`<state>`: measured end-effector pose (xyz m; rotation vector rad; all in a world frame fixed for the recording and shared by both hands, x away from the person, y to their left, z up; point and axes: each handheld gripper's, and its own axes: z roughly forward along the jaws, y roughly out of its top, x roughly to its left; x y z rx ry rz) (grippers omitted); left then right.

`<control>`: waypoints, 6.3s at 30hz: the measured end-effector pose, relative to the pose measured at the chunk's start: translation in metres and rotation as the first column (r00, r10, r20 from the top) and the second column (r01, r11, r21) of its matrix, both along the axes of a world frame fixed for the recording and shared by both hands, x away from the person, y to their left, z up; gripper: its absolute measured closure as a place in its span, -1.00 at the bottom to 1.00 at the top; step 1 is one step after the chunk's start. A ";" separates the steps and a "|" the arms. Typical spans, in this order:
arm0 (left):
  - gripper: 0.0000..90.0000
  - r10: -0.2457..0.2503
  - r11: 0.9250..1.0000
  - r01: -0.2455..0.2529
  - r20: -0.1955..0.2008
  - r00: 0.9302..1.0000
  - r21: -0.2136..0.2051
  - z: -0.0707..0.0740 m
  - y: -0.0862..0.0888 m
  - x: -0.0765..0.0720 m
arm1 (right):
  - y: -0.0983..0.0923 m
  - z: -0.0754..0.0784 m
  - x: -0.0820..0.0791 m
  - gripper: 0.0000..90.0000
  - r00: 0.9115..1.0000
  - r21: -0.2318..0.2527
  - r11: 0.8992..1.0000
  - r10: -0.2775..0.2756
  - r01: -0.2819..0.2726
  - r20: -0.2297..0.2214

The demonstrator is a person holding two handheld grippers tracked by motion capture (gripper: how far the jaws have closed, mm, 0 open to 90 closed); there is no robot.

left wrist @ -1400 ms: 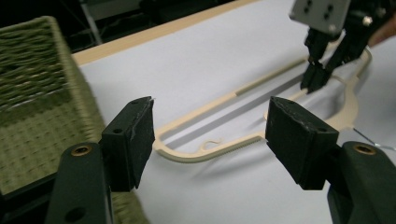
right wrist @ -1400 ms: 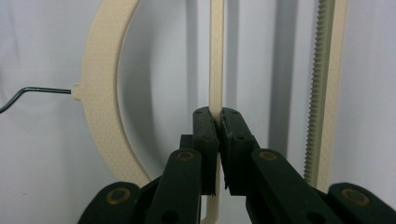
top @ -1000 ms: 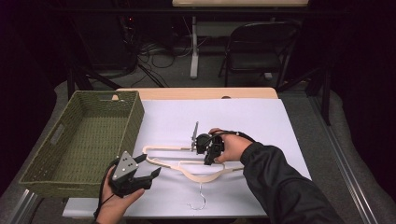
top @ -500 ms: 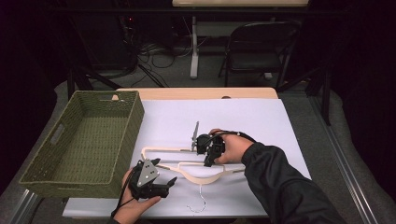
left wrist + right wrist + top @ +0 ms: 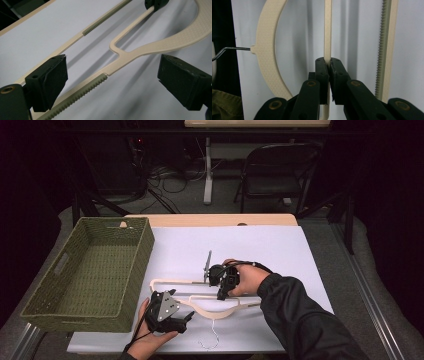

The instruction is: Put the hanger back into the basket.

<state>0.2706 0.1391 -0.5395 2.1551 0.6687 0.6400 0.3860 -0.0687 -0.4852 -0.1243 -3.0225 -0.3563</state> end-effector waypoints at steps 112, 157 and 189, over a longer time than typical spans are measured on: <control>0.61 -0.123 0.991 0.127 -0.087 0.989 0.036 0.007 -0.013 0.018 | -0.033 0.010 -0.062 0.67 0.970 0.179 0.973 0.102 -0.143 0.221; 0.59 -0.230 0.952 0.271 -0.256 0.939 0.140 0.034 -0.012 0.033 | -0.041 0.036 -0.045 0.91 0.965 0.198 0.970 0.087 -0.138 0.247; 0.94 -0.330 0.917 0.384 -0.337 0.882 0.108 0.045 -0.008 0.041 | -0.081 0.056 -0.038 0.20 0.941 0.334 0.942 -0.133 0.023 0.311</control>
